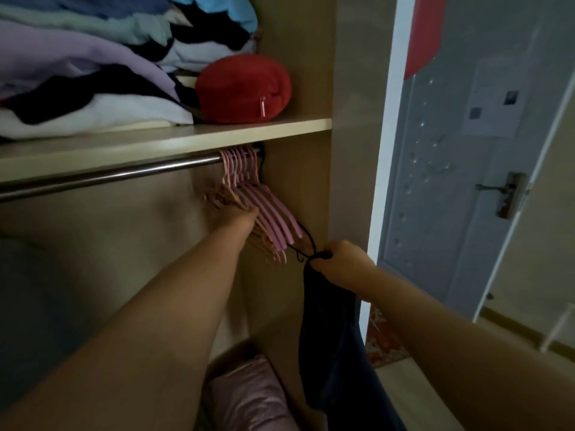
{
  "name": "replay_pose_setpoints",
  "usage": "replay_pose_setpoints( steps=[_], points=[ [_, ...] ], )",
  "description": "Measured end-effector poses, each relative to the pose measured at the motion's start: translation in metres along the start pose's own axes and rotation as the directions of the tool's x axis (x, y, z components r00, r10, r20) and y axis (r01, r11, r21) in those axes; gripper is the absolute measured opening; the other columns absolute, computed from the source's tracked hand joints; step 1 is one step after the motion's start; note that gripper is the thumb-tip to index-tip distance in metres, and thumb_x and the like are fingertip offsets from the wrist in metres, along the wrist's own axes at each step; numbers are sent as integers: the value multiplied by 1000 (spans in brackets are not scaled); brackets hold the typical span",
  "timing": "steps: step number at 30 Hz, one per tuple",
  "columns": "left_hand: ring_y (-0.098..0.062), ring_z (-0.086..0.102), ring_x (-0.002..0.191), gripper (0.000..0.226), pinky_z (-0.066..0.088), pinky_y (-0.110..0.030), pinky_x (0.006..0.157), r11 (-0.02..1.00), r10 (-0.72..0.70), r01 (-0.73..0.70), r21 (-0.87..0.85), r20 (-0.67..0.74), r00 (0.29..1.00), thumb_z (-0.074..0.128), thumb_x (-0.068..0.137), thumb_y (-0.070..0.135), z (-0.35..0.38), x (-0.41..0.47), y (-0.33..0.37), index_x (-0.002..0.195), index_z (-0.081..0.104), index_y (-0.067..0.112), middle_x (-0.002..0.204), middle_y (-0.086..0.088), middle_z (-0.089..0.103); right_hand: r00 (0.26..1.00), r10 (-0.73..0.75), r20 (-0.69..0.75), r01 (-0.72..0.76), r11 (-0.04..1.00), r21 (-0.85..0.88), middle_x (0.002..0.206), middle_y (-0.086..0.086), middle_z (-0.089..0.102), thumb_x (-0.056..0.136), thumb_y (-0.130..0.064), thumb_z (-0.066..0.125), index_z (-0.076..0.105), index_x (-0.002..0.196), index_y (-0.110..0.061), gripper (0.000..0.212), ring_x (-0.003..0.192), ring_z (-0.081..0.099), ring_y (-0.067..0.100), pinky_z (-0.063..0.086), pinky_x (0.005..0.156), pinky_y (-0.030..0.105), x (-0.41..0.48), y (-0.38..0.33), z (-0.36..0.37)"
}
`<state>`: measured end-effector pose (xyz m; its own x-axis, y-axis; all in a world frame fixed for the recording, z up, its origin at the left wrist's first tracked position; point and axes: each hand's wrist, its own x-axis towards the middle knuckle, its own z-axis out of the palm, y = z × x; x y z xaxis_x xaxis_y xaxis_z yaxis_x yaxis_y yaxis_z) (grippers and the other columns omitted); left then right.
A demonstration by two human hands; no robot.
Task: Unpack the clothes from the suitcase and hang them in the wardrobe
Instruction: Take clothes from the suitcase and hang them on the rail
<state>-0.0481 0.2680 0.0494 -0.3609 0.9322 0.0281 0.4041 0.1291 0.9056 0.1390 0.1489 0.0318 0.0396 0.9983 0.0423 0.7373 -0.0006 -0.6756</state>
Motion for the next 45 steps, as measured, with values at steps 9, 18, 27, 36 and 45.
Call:
replay_pose_setpoints(
  steps=[9,18,27,36,45],
  points=[
    [-27,65,98,48,53,-35,82,990,-60,74,-116,125,990,68,77,34,16,29,-17,119,61,11,113,-8,69,975,102,-196,-81,990,116,62,2,56,89,-36,55,55,63,-12,36,58,53,18,41,55,26,4,6,7],
    [-16,56,74,38,38,-24,56,986,-81,117,-117,280,956,59,91,27,17,14,-9,125,58,9,112,-10,67,953,241,-183,-168,924,343,76,8,61,89,-33,56,64,84,-5,30,80,64,29,53,73,36,-3,6,11],
    [-3,40,56,23,35,-17,51,927,-77,192,-323,340,937,50,95,20,19,2,10,72,49,20,67,5,46,941,310,-137,-217,862,458,93,9,62,89,-25,57,62,108,-4,30,83,61,23,52,77,31,-9,22,18],
    [-2,39,54,26,34,-14,50,924,-61,152,-350,258,964,47,98,21,-23,-29,28,72,48,21,64,7,45,941,339,-1,-285,792,540,78,4,56,91,-22,53,57,113,3,33,66,55,14,40,41,15,-36,44,12],
    [0,45,33,25,33,-8,34,962,-139,225,-153,436,889,56,93,16,17,-131,19,68,54,17,33,10,48,950,313,9,-267,796,543,76,4,54,93,-20,50,51,96,-7,14,62,50,14,36,43,17,-59,67,-16]
  ],
)
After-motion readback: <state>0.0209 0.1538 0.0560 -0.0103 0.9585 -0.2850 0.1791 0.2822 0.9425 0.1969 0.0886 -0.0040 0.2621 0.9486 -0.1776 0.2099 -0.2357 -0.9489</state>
